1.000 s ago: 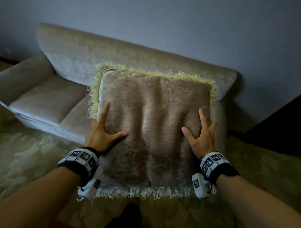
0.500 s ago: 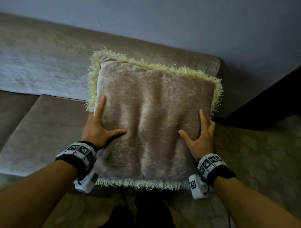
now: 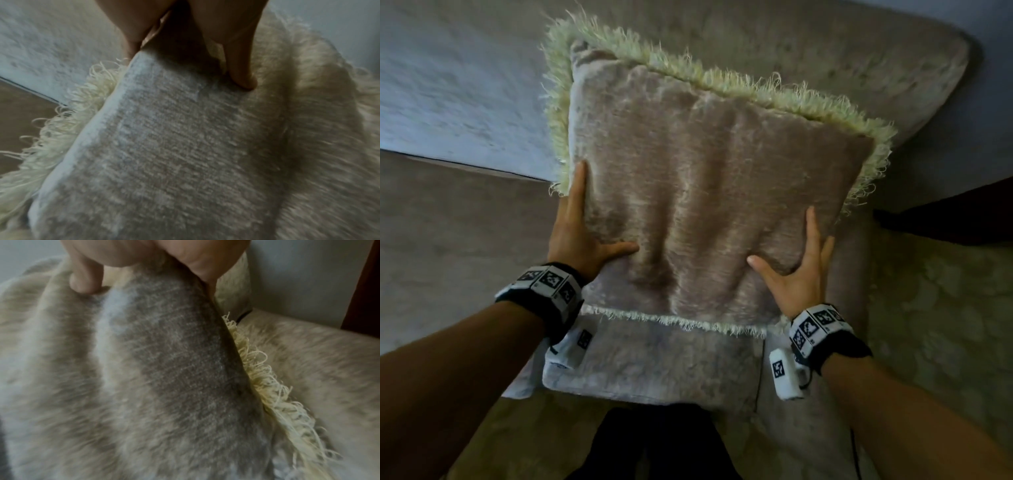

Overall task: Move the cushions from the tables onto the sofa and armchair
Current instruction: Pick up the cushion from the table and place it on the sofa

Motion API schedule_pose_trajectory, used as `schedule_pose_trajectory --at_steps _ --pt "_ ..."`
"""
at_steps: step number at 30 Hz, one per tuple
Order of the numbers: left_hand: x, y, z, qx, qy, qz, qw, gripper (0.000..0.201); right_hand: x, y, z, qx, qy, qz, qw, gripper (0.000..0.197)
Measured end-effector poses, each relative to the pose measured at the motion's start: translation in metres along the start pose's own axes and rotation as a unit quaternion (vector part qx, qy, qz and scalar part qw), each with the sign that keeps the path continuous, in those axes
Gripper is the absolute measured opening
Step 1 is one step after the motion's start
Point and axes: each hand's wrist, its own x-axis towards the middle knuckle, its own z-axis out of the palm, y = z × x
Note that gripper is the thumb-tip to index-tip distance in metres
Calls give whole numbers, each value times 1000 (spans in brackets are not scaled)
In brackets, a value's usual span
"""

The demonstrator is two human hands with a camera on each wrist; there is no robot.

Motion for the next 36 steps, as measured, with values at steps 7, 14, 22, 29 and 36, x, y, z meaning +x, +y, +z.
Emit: schedule_pose_trajectory --at_steps 7,14,22,29,36 --pt "53 -25 60 -22 -1 -63 998 143 64 33 38 -29 -19 16 999 122" --pt "59 -32 91 21 -5 -89 996 151 83 58 61 -53 -26 10 998 124" --pt "47 -16 44 140 -45 -121 982 111 64 27 55 -282 -58 6 958 124" --pt "1 -3 -54 157 -111 -111 975 65 36 -71 59 -523 -154 -38 837 68" --pt "-114 -37 -194 243 -130 -96 957 66 -76 -203 115 -534 -197 -271 776 50"
